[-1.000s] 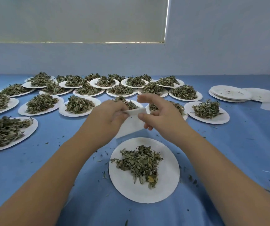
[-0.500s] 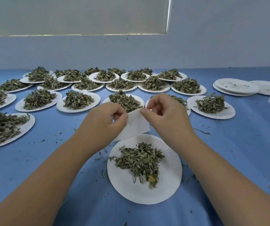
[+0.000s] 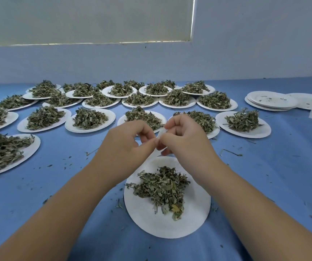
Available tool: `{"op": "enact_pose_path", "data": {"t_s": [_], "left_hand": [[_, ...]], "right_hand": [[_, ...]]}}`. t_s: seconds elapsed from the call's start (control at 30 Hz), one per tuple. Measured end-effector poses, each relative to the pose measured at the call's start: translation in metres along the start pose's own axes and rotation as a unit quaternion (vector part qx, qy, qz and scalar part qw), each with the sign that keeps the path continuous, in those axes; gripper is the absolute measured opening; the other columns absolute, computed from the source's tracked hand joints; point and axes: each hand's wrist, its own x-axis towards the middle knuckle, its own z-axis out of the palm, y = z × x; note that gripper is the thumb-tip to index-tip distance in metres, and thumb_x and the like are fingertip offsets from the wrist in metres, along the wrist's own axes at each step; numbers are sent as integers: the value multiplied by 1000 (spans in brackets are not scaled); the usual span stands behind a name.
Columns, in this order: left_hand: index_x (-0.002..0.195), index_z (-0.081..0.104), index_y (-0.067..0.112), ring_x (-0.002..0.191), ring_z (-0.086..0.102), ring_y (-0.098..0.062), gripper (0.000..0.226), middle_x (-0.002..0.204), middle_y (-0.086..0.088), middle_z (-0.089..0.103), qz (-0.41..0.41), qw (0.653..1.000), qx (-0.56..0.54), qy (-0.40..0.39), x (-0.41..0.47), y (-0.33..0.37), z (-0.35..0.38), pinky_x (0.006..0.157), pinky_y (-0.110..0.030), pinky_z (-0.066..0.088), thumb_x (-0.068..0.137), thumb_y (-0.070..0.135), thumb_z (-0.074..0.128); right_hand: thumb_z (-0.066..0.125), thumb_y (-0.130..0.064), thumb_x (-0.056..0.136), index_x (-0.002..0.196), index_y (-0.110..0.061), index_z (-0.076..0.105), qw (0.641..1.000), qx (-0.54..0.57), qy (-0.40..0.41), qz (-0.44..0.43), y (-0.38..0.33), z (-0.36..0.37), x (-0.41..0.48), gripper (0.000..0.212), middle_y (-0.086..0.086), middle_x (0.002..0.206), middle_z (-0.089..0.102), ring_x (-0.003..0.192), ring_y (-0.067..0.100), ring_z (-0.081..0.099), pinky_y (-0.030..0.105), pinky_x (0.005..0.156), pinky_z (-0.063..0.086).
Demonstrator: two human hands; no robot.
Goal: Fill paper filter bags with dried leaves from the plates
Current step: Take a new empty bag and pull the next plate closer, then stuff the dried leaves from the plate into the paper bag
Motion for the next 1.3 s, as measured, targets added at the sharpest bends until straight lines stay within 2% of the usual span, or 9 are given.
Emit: {"op": "enact_pose_path", "data": {"t_s": [0.23, 0.3, 0.53, 0.77, 0.87, 0.93, 1.07, 1.2, 1.3], "left_hand": [[78, 56, 22, 49, 42, -2, 13, 73, 9, 55, -80, 995, -23, 49, 2, -2, -1, 49, -10, 35, 90, 24, 59], [78, 55, 21, 54, 41, -3, 14, 74, 6, 52, -108, 992, -24, 59, 4, -4, -2, 50, -10, 35, 92, 25, 57], [77, 57, 25, 51, 45, 1, 10, 80, 8, 57, -130, 990, 13, -52, 4, -4, -12, 51, -20, 33, 86, 22, 62], [80, 61, 26, 44, 41, -1, 7, 82, -5, 59, -144, 987, 38, -55, 4, -8, -13, 38, -12, 33, 84, 22, 64], [73, 59, 26, 51, 45, 1, 15, 70, 2, 56, -127, 989, 65, -39, 4, -10, -10, 41, -10, 35, 86, 19, 62], [69, 55, 28, 54, 46, 1, 21, 61, 7, 52, -109, 991, 75, -5, 3, -9, -9, 47, -11, 37, 87, 18, 61], [72, 49, 29, 50, 45, -10, 20, 55, 7, 47, -70, 989, 127, 20, 1, -7, -6, 48, -30, 39, 89, 22, 58], [73, 40, 30, 57, 49, -16, 22, 60, 4, 48, -46, 979, 195, 30, -2, -3, -2, 50, -33, 39, 91, 26, 53], [80, 46, 30, 58, 50, -17, 12, 59, 5, 49, -50, 982, 179, 46, -3, -2, -6, 48, -34, 42, 88, 24, 52]], "right_hand": [[57, -13, 69, 90, -17, 54, 999, -35, 11, -22, 0, -2, 1, 21, -7, 57, 52, 59, 15, 56, 41, 68, 54], [53, -17, 65, 88, -21, 53, 998, -52, 0, -40, 0, -1, 0, 23, -5, 59, 51, 56, 11, 50, 28, 56, 47], [55, -13, 69, 88, -25, 51, 993, -73, -27, -92, 2, -2, -2, 23, -6, 61, 47, 52, 3, 38, 16, 53, 37], [57, 0, 78, 90, -21, 52, 994, -26, -45, -95, 0, -3, -2, 25, -5, 63, 52, 52, 4, 40, 13, 51, 37], [56, 1, 80, 91, -21, 52, 995, -32, -39, -86, 1, -3, -1, 25, -7, 61, 51, 51, 4, 41, 12, 51, 37], [55, -1, 80, 92, -23, 52, 995, -53, -32, -78, 1, -2, 0, 25, -5, 60, 50, 54, 9, 47, 19, 55, 43], [59, -20, 79, 104, -30, 50, 997, -59, -43, -20, -4, 7, 1, 28, 11, 74, 60, 80, 30, 64, 51, 79, 54], [59, -45, 61, 123, -31, 41, 995, -88, -31, 45, -14, 19, 9, 66, 3, 89, 66, 80, 20, 67, 46, 79, 57], [59, -34, 69, 130, -26, 36, 990, -126, -25, 62, -19, 21, 15, 66, 2, 98, 62, 80, 18, 66, 43, 76, 57]]}}
